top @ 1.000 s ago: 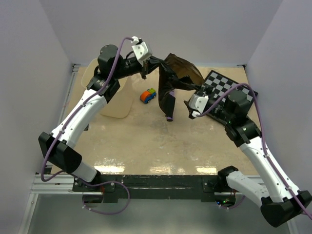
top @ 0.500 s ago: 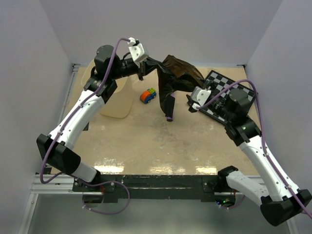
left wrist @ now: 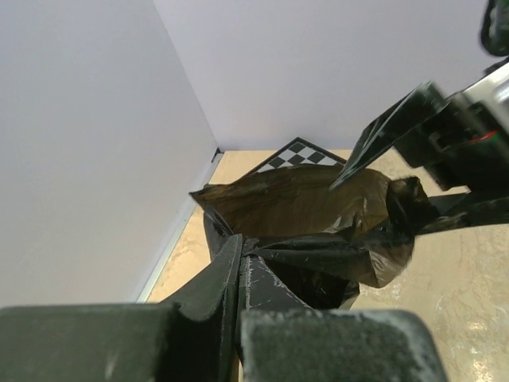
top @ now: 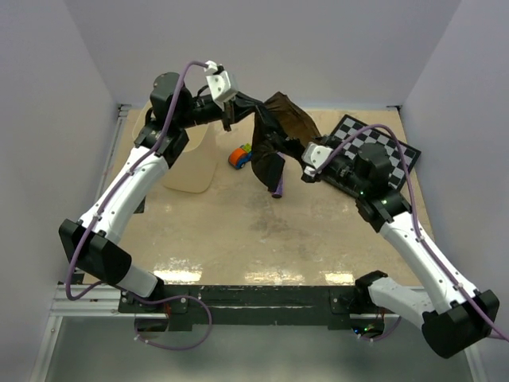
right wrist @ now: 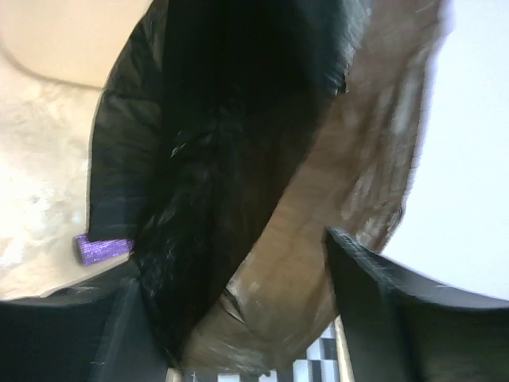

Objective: Put the trash bags into the trash bin

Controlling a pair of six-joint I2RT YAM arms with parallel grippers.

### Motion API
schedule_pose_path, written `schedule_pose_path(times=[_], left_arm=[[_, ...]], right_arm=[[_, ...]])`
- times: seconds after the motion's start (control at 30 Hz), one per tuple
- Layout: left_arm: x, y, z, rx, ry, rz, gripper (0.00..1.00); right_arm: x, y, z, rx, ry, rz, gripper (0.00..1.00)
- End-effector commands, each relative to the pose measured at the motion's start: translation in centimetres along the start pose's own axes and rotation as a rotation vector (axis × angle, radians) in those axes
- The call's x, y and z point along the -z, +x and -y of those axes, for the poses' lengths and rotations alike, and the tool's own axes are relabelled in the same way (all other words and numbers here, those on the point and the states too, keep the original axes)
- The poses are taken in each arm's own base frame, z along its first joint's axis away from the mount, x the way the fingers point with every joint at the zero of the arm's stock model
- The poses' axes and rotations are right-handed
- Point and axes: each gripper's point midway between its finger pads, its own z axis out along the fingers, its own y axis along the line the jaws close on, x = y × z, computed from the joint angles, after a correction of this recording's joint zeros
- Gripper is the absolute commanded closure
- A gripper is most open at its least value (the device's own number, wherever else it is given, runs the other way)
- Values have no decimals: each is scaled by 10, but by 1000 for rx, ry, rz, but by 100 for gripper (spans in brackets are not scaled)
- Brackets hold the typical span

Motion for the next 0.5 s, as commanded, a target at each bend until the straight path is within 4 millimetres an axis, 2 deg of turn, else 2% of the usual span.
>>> schedule_pose_path(times=[0.0,0.1,0.13,0.2,0.23,0.27,0.33,0.4,0.47], left_arm=[[7,-19,7,-31,44,47,100],[11,-2,12,-75,69,-14,100],[14,4,13,-113,73,-42,89],[23,19,15,-203,82,-117,63],[29,26,15,-323,100,-159,54],[38,41,18,-371,118,-225,49],[55,69,19,-460,126,-347,43],[70,78,13,-489,68,-422,38],[76,68,11,-508,23,-411,34]], right_arm=[[-17,0,-3,5,-43,32,40],[-22,-15,2,1,-71,71,72],[-23,-17,3,0,-83,70,82],[-23,-21,2,-3,-116,68,93],[-22,-23,3,-3,-123,65,95],[-21,-25,4,-5,-126,62,95],[-17,-32,6,-9,-130,73,95],[-17,-34,6,-18,-144,70,95],[-18,-33,4,-46,-162,55,95]])
